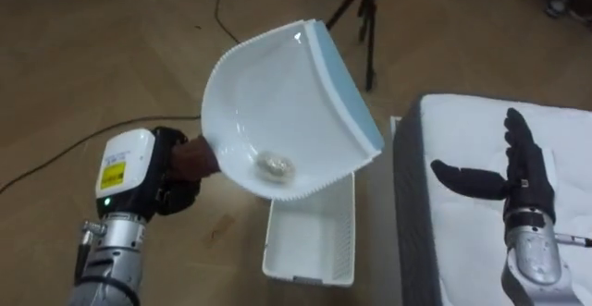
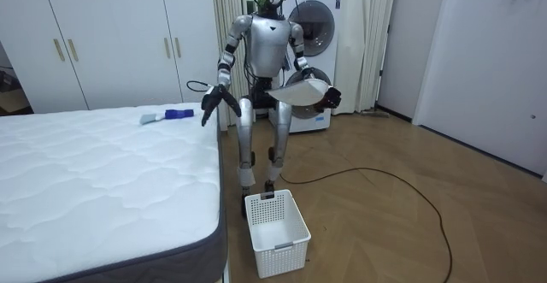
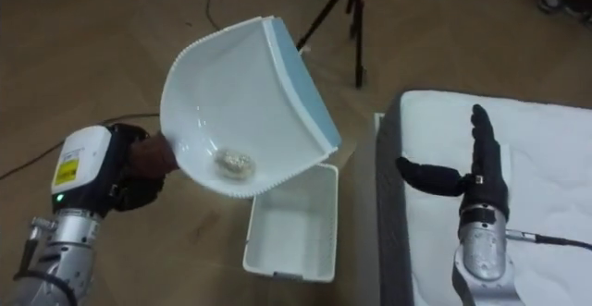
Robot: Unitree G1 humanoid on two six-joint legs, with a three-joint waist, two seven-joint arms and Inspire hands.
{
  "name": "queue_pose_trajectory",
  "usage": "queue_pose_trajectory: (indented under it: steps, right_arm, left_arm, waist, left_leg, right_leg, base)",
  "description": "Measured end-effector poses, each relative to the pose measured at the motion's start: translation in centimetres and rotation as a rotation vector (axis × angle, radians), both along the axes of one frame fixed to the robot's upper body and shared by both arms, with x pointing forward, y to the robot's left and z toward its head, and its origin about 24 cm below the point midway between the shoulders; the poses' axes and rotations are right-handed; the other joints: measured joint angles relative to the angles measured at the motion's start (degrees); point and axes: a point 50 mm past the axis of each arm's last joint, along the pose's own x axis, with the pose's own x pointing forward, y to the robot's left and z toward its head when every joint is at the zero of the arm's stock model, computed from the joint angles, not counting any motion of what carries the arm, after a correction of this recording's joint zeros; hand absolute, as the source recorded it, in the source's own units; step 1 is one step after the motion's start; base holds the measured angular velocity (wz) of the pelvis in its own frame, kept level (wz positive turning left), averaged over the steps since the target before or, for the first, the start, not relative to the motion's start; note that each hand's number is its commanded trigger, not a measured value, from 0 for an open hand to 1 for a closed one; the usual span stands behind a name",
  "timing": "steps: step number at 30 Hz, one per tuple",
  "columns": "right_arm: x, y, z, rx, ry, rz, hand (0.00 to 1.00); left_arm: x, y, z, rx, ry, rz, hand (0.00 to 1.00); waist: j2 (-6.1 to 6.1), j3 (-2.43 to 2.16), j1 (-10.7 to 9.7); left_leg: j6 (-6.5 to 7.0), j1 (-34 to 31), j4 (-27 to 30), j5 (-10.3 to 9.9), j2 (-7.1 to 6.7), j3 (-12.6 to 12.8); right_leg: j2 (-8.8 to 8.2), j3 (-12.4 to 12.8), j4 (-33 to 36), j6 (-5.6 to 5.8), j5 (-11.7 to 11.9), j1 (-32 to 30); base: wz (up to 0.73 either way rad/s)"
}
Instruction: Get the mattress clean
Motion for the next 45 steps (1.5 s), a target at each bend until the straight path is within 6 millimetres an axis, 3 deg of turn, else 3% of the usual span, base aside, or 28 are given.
queue_pose_trajectory:
  steps: [7, 16, 22, 24, 31, 32, 34, 37, 39, 43, 45]
  right_arm:
    - [0.6, 0.8, -0.1, 0.007, 0.009, 0.061, 0.0]
    - [-0.2, 0.7, -1.8, -0.01, 0.099, 0.058, 0.0]
    - [-0.3, 0.7, -2.2, -0.029, 0.118, 0.064, 0.0]
    - [-0.3, 1.1, -2.3, -0.032, 0.126, 0.084, 0.0]
    - [-0.2, 1.3, -2.4, -0.1, 0.147, 0.141, 0.0]
    - [-0.3, 1.0, -2.3, -0.11, 0.15, 0.14, 0.0]
    - [-0.4, 0.2, -2.1, -0.14, 0.159, 0.136, 0.0]
    - [-0.3, -0.3, -1.6, -0.189, 0.156, 0.151, 0.0]
    - [-0.4, -0.6, -1.2, -0.216, 0.143, 0.171, 0.0]
    - [0.1, -0.4, -0.5, -0.262, 0.123, 0.222, 0.0]
    - [0.6, 0.0, -0.3, -0.272, 0.11, 0.237, 0.0]
  left_arm:
    - [-0.1, 0.8, -2.0, 0.013, 0.116, 0.051, 1.0]
    - [1.2, 1.5, -2.5, 0.03, 0.152, 0.086, 1.0]
    - [2.0, 3.1, -2.0, 0.121, 0.19, 0.079, 1.0]
    - [2.7, 3.6, -1.4, 0.145, 0.178, 0.082, 1.0]
    - [2.6, 6.2, -0.7, 0.261, 0.242, 0.115, 1.0]
    - [2.5, 6.5, -0.7, 0.281, 0.26, 0.117, 1.0]
    - [2.4, 7.0, -1.3, 0.308, 0.311, 0.117, 1.0]
    - [2.4, 7.7, -1.3, 0.357, 0.357, 0.121, 1.0]
    - [2.1, 8.7, -1.2, 0.411, 0.4, 0.122, 1.0]
    - [2.1, 10.0, -0.6, 0.479, 0.435, 0.13, 1.0]
    - [2.2, 10.4, -0.3, 0.496, 0.446, 0.142, 1.0]
  waist:
    - [0.63, -0.04, 0.9]
    - [1.78, 0.3, -0.8]
    - [4.16, 0.81, -2.0]
    - [5.4, 1.19, -2.4]
    - [8.82, 1.05, -5.1]
    - [9.53, 1.09, -5.2]
    - [12.04, 1.11, -5.9]
    - [13.36, 1.02, -7.2]
    - [15.11, 0.98, -7.9]
    - [17.49, 1.0, -10.0]
    - [19.36, 1.02, -11.2]
  left_leg:
    - [-1.57, -0.4, -1.4, -0.4, 2.09, 0.4]
    - [-1.51, -2.4, -1.3, -0.8, 2.94, 2.8]
    - [-1.44, -4.7, -0.8, -0.8, 3.01, 5.2]
    - [-1.43, -5.7, -0.2, -0.8, 2.89, 5.6]
    - [-1.34, -8.7, 0.9, -0.7, 1.72, 6.8]
    - [-1.33, -9.3, 1.1, -0.7, 1.72, 7.6]
    - [-1.24, -9.6, 1.6, -0.8, 1.59, 8.1]
    - [-1.16, -10.0, 1.3, -0.6, 0.65, 9.3]
    - [-1.16, -10.1, 1.1, -0.6, 0.56, 11.1]
    - [-1.23, -8.9, 0.2, -0.6, -0.29, 12.6]
    - [-1.31, -8.5, -0.7, -0.5, -0.41, 13.7]
  right_leg:
    - [1.69, 0.4, -1.8, -0.76, 0.3, -0.4]
    - [2.2, 1.1, -2.5, -1.55, 0.6, -2.4]
    - [1.38, 1.0, 0.0, -1.56, 0.6, -6.1]
    - [1.05, 1.0, 1.5, -1.62, 0.5, -7.7]
    - [-0.78, 1.2, 6.4, -2.05, -1.3, -12.4]
    - [-1.05, 1.3, 7.2, -2.29, -1.5, -13.2]
    - [-1.39, 1.5, 8.5, -2.31, -1.9, -14.0]
    - [-2.39, 2.9, 10.7, -2.3, -3.3, -15.7]
    - [-2.52, 4.2, 12.0, -2.57, -3.8, -17.0]
    - [-3.26, 5.5, 13.8, -2.6, -5.2, -17.7]
    - [-3.25, 6.4, 14.3, -2.59, -5.5, -18.2]
  base:
    - [-0.03]
    - [-0.1]
    - [-0.12]
    - [-0.02]
    - [0.03]
    - [-0.05]
    - [0.03]
    - [0.0]
    - [-0.21]
    - [-0.07]
    - [-0.17]
